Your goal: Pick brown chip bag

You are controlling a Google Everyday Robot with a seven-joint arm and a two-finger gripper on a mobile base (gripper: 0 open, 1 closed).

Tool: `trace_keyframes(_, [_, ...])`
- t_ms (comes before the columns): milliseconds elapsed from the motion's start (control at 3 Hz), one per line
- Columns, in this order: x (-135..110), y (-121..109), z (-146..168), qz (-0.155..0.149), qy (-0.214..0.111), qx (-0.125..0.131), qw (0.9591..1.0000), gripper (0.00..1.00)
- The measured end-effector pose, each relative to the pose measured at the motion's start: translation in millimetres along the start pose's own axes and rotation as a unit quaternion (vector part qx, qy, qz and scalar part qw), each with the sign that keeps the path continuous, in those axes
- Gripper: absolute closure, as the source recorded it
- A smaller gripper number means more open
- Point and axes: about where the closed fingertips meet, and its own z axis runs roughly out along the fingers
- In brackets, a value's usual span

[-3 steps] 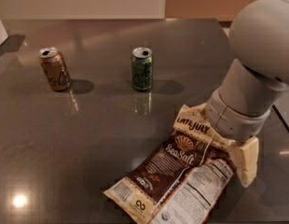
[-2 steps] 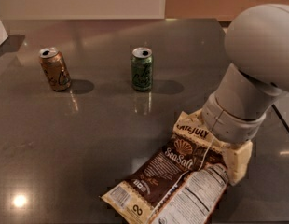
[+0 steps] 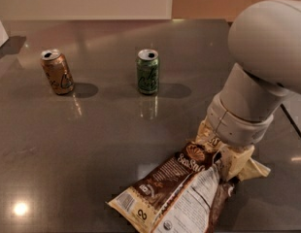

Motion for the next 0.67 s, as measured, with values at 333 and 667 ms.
trace_keyframes(333, [1, -9, -15, 0.035, -0.002, 0.009, 0.9993, 0.87])
trace_keyframes(667, [1, -26, -48, 0.072, -0.012, 0.031, 0.9969, 1.0])
